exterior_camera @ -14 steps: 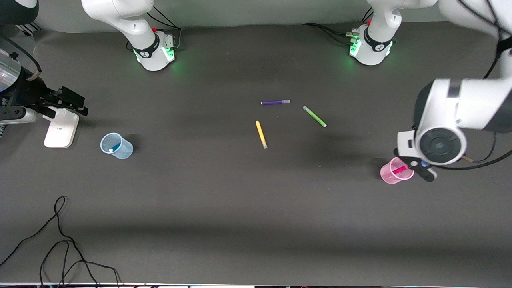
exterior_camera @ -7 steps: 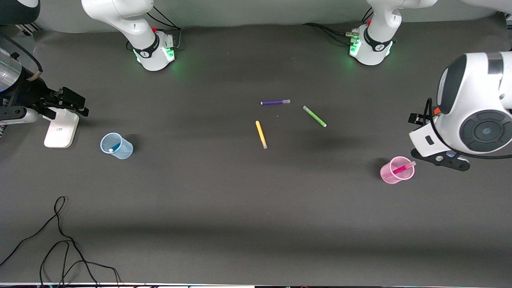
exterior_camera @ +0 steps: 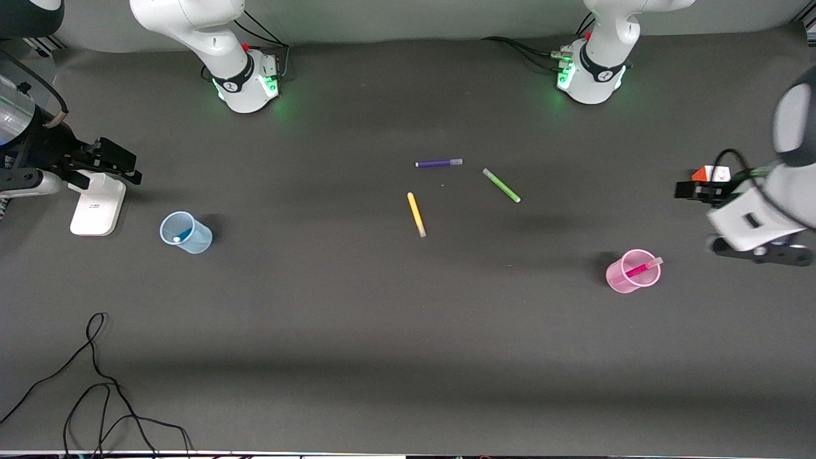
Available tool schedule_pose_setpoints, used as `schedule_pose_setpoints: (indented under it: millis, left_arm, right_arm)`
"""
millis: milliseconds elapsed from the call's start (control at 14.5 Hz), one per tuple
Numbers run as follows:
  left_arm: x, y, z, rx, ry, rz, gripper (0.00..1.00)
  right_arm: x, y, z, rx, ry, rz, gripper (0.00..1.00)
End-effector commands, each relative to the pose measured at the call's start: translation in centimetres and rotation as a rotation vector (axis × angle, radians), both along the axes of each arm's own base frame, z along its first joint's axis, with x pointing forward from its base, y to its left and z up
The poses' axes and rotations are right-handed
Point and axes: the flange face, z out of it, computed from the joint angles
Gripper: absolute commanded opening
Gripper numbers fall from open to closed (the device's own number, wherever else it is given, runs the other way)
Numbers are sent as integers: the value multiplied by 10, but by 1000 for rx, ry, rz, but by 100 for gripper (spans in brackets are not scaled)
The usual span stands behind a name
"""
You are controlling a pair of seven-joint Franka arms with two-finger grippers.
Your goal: Place pink and blue markers in matching cups
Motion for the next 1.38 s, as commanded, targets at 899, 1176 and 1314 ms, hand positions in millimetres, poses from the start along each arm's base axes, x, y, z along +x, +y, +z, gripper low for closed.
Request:
schedule_pose_setpoints:
  millis: [899, 1176, 1314]
  left_arm:
    - [-51, -7, 47, -101, -312, 84, 100]
    - [-55, -7, 43, -103, -266, 58, 100]
    - [-56, -7, 42, -108, -257, 34, 100]
  right_arm:
    - [-6, -11, 16, -18, -68, -24, 100]
    - [-2, -9, 7, -18, -44, -16, 100]
    - [0, -8, 1, -13, -32, -17, 100]
